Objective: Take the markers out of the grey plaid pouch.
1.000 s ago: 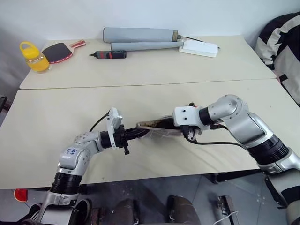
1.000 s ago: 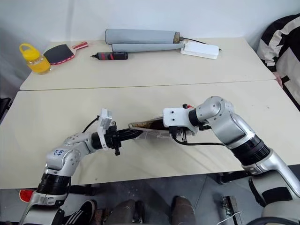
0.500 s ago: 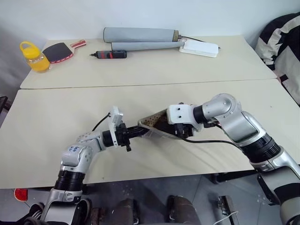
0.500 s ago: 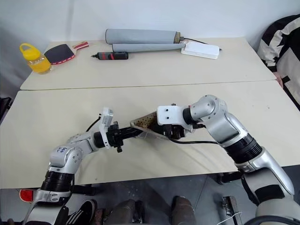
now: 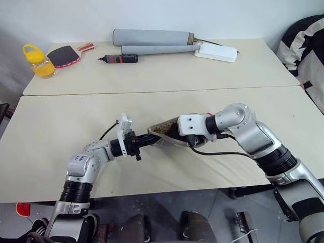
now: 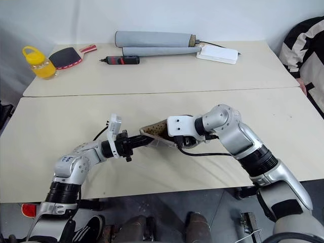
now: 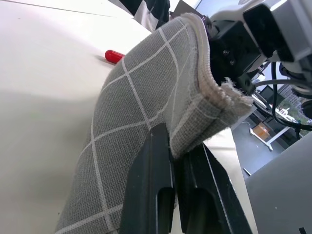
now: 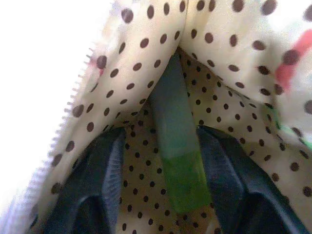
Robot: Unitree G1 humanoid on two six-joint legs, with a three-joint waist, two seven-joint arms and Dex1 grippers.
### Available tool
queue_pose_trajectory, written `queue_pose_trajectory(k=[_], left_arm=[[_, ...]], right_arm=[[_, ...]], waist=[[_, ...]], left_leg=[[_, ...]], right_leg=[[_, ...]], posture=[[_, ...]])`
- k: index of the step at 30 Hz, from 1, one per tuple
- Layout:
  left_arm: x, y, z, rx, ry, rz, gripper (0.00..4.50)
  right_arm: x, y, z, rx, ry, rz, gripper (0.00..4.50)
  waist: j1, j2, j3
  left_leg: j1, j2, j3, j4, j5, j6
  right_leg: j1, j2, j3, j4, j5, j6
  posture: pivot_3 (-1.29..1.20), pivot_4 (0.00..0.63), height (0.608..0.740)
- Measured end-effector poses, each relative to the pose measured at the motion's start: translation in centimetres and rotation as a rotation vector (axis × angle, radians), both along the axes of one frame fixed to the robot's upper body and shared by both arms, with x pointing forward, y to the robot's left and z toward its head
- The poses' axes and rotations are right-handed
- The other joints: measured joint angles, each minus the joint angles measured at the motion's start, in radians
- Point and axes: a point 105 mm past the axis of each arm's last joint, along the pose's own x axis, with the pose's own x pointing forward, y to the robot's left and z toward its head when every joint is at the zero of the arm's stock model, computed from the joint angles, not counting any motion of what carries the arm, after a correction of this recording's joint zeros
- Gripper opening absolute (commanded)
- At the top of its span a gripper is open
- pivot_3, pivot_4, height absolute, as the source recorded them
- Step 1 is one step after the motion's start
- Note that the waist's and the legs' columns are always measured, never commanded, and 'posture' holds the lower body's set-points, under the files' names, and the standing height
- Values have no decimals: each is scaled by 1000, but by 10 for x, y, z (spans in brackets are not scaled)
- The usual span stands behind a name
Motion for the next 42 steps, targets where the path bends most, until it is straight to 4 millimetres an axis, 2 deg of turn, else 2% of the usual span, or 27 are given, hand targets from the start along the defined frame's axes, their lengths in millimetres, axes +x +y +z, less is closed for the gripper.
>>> queue_pose_trajectory(k=[9,17,20,22,24,32,37,42], left_arm=[[3,0,-1,-16,28,3,0],[6,0,-6,-23,45,11,0],[6,0,-6,-18,37,15,0],[7,1,-6,-19,35,21,0],[8,3,-5,-18,30,34,0],[6,-3,-5,-25,25,11,0],[3,-11,-1,-33,-7,-13,0],[1,-18,4,-44,-46,-31,0]], right_arm=[[21,13,-8,4,-60,-48,2563],[29,24,-20,33,-23,-81,2563],[30,23,-22,27,-11,-86,1953],[30,23,-23,24,-7,-83,1373],[28,22,-22,14,-13,-72,1130],[12,8,-16,-20,12,-56,1121],[-1,0,2,22,54,-71,1121],[-6,-8,10,34,79,-84,1121]], waist=[[-2,0,0],[-5,0,0],[-4,0,0],[-4,0,0],[-4,0,0],[2,0,0],[1,0,0],[1,0,0]], left_leg=[[1,0,0,0,0,0],[3,0,0,0,0,0],[5,1,1,0,0,0],[6,1,1,0,0,0],[5,1,1,0,0,0],[2,0,0,-1,0,-1],[0,0,-1,-1,0,0],[0,0,-1,-1,0,0]], right_leg=[[0,1,0,1,0,0],[2,1,1,2,0,0],[3,1,2,2,0,0],[3,1,3,3,0,0],[3,1,3,3,0,0],[0,0,1,2,0,0],[0,0,0,1,0,0],[0,0,0,0,0,0]], posture=[[0,150,740],[0,150,740],[0,150,740],[0,150,740],[0,150,740],[0,150,740],[0,150,740],[0,150,740]])
